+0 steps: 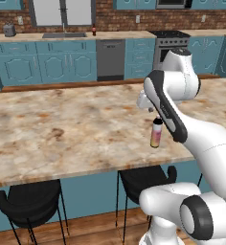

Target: Place the large bottle from the dining counter next to the other large bottle outside the sink, and place the small bottle from the dining counter next to the other small bottle inside the sink.

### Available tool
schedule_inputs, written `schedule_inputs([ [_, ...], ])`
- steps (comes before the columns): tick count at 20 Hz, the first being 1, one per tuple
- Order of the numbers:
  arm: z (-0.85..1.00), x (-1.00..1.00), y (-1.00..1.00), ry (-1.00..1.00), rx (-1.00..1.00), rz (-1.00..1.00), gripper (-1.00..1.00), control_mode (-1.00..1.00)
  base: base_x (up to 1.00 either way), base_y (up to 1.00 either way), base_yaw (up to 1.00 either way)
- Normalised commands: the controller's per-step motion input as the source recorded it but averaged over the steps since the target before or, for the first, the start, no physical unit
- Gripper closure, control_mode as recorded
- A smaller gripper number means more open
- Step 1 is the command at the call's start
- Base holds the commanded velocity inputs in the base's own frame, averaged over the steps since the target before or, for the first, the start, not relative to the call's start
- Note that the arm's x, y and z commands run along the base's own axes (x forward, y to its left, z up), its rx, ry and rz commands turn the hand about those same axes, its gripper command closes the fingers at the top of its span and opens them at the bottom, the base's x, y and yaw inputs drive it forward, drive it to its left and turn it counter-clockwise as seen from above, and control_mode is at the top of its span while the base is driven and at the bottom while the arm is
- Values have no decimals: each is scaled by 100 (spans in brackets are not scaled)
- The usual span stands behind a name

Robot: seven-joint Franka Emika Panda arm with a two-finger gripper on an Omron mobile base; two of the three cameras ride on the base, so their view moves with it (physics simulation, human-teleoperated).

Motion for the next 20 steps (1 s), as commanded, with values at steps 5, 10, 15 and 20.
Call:
schedule_inputs([
  [5, 0, 0, -7, 0, 0, 0, -100, -100, 0, 0, 0],
  [10, 0, -1, -17, 0, 0, 1, -100, -100, 0, 0, 0],
  [15, 0, -6, -17, 0, 0, 1, -100, -100, 0, 0, 0],
  [20, 0, -8, -8, -2, 0, 0, -100, -100, 0, 0, 0],
])
